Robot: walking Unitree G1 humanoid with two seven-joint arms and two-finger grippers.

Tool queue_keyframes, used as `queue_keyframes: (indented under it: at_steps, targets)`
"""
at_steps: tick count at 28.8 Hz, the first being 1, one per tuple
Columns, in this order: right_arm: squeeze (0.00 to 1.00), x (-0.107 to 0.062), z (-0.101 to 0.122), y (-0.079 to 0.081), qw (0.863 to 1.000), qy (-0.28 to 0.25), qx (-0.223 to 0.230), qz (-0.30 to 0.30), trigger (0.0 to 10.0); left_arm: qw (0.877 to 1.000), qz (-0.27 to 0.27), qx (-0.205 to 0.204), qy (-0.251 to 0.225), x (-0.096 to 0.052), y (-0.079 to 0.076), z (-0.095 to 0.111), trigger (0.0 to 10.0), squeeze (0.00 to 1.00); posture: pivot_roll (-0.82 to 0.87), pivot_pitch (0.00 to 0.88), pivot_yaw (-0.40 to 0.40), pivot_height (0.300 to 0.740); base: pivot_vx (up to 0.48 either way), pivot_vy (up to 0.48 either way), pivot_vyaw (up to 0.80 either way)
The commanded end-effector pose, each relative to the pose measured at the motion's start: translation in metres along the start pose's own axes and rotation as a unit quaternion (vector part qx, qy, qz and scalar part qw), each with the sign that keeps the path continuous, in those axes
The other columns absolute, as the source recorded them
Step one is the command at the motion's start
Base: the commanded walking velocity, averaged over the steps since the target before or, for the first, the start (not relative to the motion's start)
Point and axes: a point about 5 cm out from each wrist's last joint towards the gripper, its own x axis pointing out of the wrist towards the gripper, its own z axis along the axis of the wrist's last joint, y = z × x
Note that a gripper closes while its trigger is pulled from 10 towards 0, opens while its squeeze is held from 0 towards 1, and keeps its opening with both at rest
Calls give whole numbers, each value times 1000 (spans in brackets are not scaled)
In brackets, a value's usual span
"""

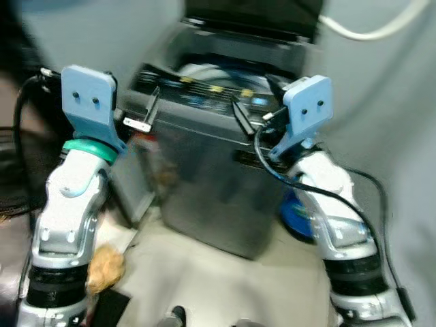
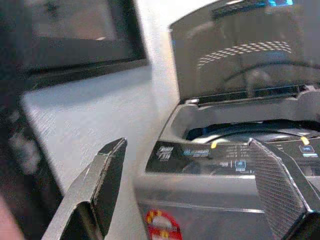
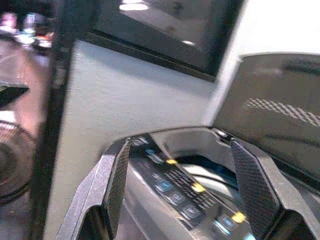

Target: Clothes washing

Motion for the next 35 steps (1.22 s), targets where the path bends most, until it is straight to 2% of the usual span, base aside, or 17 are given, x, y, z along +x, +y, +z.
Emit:
queue_keyframes:
  at_steps: [1, 5, 8, 9, 14, 25, 28, 35]
  targets:
    - [0, -2, -5, 4, 1000, 8, -4, 13, 10000, 1000, -15, -10, 23, -1, -10, -7, 10000, 0, 31, 0, -10, 720, 0, 0, 800]
    - [0, -7, -14, 14, 999, 21, 1, 29, 10000, 997, -37, -28, 55, -9, -31, -23, 10000, 0, 27, 0, -7, 720, 0, 0, 794]
    - [0, -8, -16, 15, 999, 24, 3, 30, 10000, 997, -39, -30, 60, -11, -34, -26, 10000, 0, 27, 0, -7, 720, 0, 0, 794]
    - [0, -14, -24, 22, 999, 40, 12, 35, 10000, 996, -35, -32, 78, -14, -39, -34, 10000, 0, 25, 0, -7, 720, 0, 0, 794]
    - [0, -20, -34, 28, 997, 59, 20, 38, 10000, 994, -32, -36, 96, -18, -43, -42, 10000, 0, 24, 0, -6, 720, 0, 0, 794]
    - [0, -38, -59, 47, 991, 109, 64, 36, 10000, 991, -17, -12, 131, -31, -47, -59, 10000, 0, 27, 0, -6, 720, 0, 0, 794]
    - [0, -41, -64, 47, 988, 122, 89, 20, 10000, 990, -15, -7, 139, -35, -47, -64, 10000, 0, 27, 0, -7, 720, 0, 0, 794]
    - [0, -44, -69, 41, 986, 132, 100, -2, 10000, 989, -8, -6, 149, -38, -49, -71, 10000, 0, 21, 0, -7, 720, 0, 0, 794]
